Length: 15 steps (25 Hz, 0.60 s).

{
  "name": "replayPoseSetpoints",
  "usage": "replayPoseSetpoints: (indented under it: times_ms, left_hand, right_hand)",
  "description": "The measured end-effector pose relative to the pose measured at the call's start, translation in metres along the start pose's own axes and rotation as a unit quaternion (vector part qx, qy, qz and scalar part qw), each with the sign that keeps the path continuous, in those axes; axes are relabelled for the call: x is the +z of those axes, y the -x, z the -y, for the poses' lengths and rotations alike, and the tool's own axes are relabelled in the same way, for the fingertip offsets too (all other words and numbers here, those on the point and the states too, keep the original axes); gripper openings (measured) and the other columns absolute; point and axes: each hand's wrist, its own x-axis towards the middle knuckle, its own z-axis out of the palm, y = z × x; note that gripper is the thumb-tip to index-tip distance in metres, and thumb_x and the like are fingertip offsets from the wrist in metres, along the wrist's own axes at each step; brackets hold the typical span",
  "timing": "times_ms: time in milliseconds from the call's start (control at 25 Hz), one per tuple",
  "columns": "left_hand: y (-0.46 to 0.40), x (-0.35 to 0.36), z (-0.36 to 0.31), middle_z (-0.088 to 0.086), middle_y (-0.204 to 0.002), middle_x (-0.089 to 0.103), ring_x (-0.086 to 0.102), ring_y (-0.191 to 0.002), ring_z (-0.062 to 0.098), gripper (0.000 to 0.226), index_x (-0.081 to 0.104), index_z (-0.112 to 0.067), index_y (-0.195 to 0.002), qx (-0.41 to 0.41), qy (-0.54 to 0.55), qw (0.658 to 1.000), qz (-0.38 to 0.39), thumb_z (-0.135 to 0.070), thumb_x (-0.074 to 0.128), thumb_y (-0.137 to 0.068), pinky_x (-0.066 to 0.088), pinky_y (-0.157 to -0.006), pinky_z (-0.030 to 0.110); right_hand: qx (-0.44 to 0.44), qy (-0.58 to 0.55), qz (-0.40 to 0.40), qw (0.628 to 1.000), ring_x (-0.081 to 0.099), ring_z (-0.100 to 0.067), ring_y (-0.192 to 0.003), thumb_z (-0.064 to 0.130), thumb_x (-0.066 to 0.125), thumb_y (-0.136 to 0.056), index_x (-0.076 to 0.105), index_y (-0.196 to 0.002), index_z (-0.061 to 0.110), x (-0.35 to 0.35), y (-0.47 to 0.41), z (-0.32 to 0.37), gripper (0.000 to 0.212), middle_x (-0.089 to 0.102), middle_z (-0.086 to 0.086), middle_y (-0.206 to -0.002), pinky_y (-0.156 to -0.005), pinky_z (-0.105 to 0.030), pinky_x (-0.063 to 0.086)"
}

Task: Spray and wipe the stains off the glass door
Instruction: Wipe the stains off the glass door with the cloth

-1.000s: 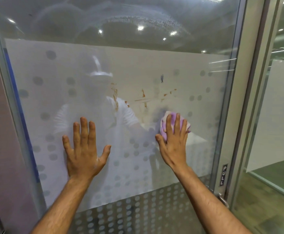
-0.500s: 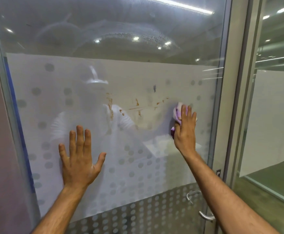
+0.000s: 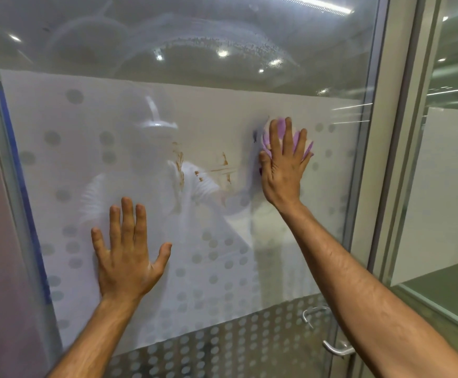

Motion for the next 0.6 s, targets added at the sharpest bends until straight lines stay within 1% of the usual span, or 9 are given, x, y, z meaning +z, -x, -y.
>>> replayPoseSetpoints:
  times_ms: [120, 200, 280, 320, 360, 400, 480, 560, 600]
  left_hand:
    - [-0.002, -0.009, -0.002, 0.011, -0.179, 0.000, -0.004, -0.166, 0.028, 0.098, 0.007, -0.012, -0.170, -0.001, 0.029, 1.000, 0.008, -0.065, 0.037, -0.093, -0.006, -0.129, 0.057]
    - [-0.005, -0.020, -0.006, 0.013, -0.178, 0.004, 0.002, -0.165, 0.030, 0.098, 0.014, -0.011, -0.169, -0.008, 0.074, 0.997, 0.008, -0.061, 0.043, -0.090, -0.002, -0.128, 0.059]
    - [-0.014, -0.034, -0.010, 0.020, -0.174, 0.014, 0.018, -0.159, 0.039, 0.095, 0.024, -0.010, -0.166, -0.002, 0.090, 0.996, -0.013, -0.056, 0.048, -0.086, 0.014, -0.121, 0.068]
    - [-0.023, -0.041, -0.010, 0.021, -0.172, 0.016, 0.023, -0.156, 0.041, 0.093, 0.025, -0.011, -0.165, 0.007, 0.089, 0.996, -0.029, -0.054, 0.050, -0.086, 0.019, -0.116, 0.069]
    - [-0.037, -0.048, -0.011, 0.021, -0.172, 0.015, 0.023, -0.155, 0.040, 0.094, 0.024, -0.012, -0.165, 0.015, 0.088, 0.995, -0.042, -0.054, 0.051, -0.085, 0.019, -0.115, 0.069]
    - [-0.055, -0.055, -0.010, 0.020, -0.173, 0.013, 0.019, -0.157, 0.039, 0.096, 0.021, -0.014, -0.166, 0.018, 0.092, 0.994, -0.051, -0.055, 0.052, -0.086, 0.017, -0.117, 0.068]
    - [-0.093, -0.065, -0.007, 0.018, -0.176, 0.005, 0.006, -0.164, 0.032, 0.101, 0.013, -0.016, -0.169, 0.016, 0.101, 0.993, -0.055, -0.056, 0.053, -0.086, 0.004, -0.124, 0.063]
    - [-0.117, -0.068, -0.005, 0.016, -0.177, -0.001, -0.008, -0.165, 0.025, 0.104, 0.004, -0.016, -0.170, 0.008, 0.100, 0.994, -0.040, -0.058, 0.052, -0.087, -0.012, -0.128, 0.053]
    - [-0.120, -0.066, -0.005, 0.016, -0.177, -0.004, -0.011, -0.165, 0.023, 0.103, 0.001, -0.015, -0.169, 0.007, 0.091, 0.995, -0.026, -0.059, 0.049, -0.089, -0.015, -0.127, 0.050]
  right_hand:
    - [-0.070, 0.055, 0.023, 0.996, -0.003, -0.040, -0.156, 0.046, 0.027, -0.106, 0.016, -0.161, 0.026, 0.001, 0.017, -0.016, 0.059, 0.009, -0.007, -0.170, -0.119, -0.069, -0.004]
    - [-0.101, 0.072, 0.040, 0.992, -0.001, -0.040, -0.156, 0.044, 0.028, -0.106, 0.018, -0.161, 0.027, -0.001, 0.035, -0.035, 0.058, 0.009, -0.007, -0.170, -0.118, -0.072, 0.002]
    - [-0.079, 0.073, 0.052, 0.993, 0.000, -0.040, -0.156, 0.045, 0.027, -0.106, 0.019, -0.161, 0.026, -0.002, 0.053, -0.052, 0.058, 0.010, -0.007, -0.170, -0.118, -0.071, 0.003]
    - [-0.056, 0.070, 0.059, 0.994, -0.001, -0.039, -0.156, 0.046, 0.025, -0.106, 0.018, -0.161, 0.025, -0.001, 0.063, -0.057, 0.059, 0.008, -0.007, -0.170, -0.119, -0.071, 0.003]
    - [-0.035, 0.068, 0.066, 0.995, -0.003, -0.039, -0.156, 0.048, 0.023, -0.105, 0.017, -0.161, 0.024, -0.001, 0.071, -0.060, 0.061, 0.007, -0.007, -0.170, -0.119, -0.070, 0.002]
    - [-0.019, 0.065, 0.074, 0.995, -0.004, -0.038, -0.156, 0.050, 0.021, -0.105, 0.016, -0.161, 0.023, 0.000, 0.078, -0.062, 0.062, 0.005, -0.007, -0.171, -0.120, -0.069, 0.001]
    - [-0.004, 0.059, 0.085, 0.995, -0.008, -0.038, -0.156, 0.051, 0.018, -0.104, 0.012, -0.162, 0.022, -0.001, 0.089, -0.063, 0.065, 0.002, -0.007, -0.171, -0.121, -0.067, -0.002]
    - [0.008, 0.060, 0.090, 0.994, -0.010, -0.038, -0.156, 0.049, 0.020, -0.104, 0.007, -0.162, 0.020, -0.001, 0.100, -0.065, 0.066, -0.001, -0.009, -0.171, -0.122, -0.066, -0.003]
    - [0.017, 0.063, 0.088, 0.994, -0.010, -0.038, -0.156, 0.048, 0.021, -0.103, 0.003, -0.162, 0.020, 0.001, 0.106, -0.067, 0.067, -0.003, -0.010, -0.171, -0.122, -0.065, -0.003]
